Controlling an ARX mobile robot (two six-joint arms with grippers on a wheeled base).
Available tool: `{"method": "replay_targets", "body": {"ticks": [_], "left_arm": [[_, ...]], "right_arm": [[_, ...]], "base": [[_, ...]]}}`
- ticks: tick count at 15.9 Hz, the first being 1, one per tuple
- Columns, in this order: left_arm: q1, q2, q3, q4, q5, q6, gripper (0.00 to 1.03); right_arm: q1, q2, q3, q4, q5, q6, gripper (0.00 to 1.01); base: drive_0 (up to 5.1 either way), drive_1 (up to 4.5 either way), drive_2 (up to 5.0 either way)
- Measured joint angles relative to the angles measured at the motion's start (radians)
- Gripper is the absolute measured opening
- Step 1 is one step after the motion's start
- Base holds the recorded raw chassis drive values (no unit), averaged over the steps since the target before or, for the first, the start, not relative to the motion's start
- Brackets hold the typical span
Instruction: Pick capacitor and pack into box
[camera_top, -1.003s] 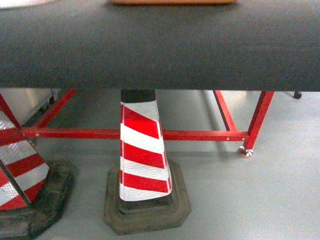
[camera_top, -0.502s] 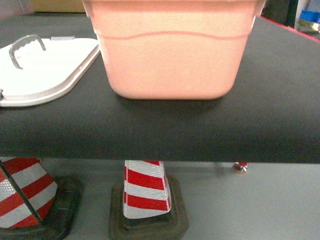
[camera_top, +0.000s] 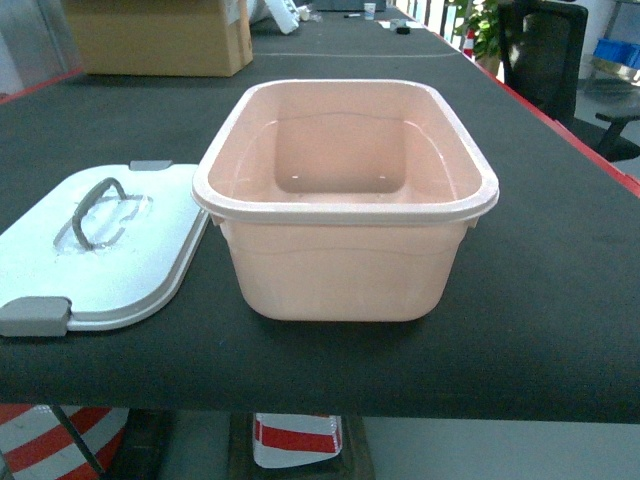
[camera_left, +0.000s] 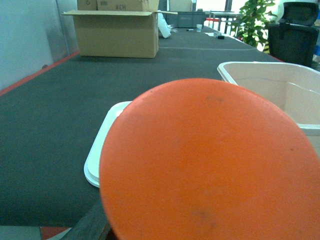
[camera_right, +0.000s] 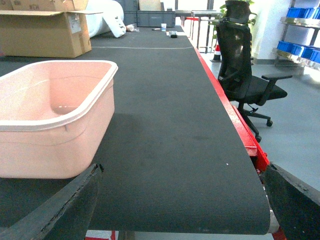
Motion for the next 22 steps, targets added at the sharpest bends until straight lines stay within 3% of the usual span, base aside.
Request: {"method": "replay_targets", "body": {"ticks": [10,11,12,14,16,17,19,20,21,22], "left_arm": [[0.000,0.000,0.000,-0.006,0.000,0.000,0.44],[0.013,0.027,0.000,0.043,0.058,0.009,0.44],[-0.013,0.154,0.008,0.228,0.105,0.012,0.44],[-0.183,0.557,0.060,0.600,0.021,0.016,0.44],[-0.266,0.926,0.253,0.897,-0.102,0.018,0.44],[-0.306,1.108,0.399,0.988,-0.155,0.027,0.44],[-0.401,1.464,0.695,0.969,-0.229,0.044,0.44],[-0.471,1.751,0.984,0.859,-0.272,0.082,0.44],[-0.492,1.887,1.150,0.780,-0.277,0.095,0.44],[-0.500,1.951,1.225,0.763,-0.277,0.105,0.52]], "right_arm": [[0.000,0.000,0.000,-0.005,0.000,0.000,0.98],[0.000,0.000,0.000,-0.005,0.001,0.000,0.98],[0.000,0.000,0.000,-0.004,0.000,0.000,0.98],[0.000,0.000,0.000,-0.005,0.000,0.000,0.98],[0.000,0.000,0.000,-0.005,0.000,0.000,0.98],[0.000,0.000,0.000,-0.005,0.000,0.000,0.98],[0.000,0.000,0.000,-0.005,0.000,0.000,0.98],[0.000,0.000,0.000,-0.005,0.000,0.000,0.98],[0.000,0.000,0.000,-0.005,0.000,0.000,0.98],[0.000,0.000,0.000,-0.005,0.000,0.000,0.98]], "base": [[0.0,0.00,0.0],[0.0,0.00,0.0],[0.0,0.00,0.0],[0.0,0.00,0.0],[0.0,0.00,0.0],[0.0,0.00,0.0],[0.0,0.00,0.0],[0.0,0.00,0.0],[0.0,0.00,0.0],[0.0,0.00,0.0]]}}
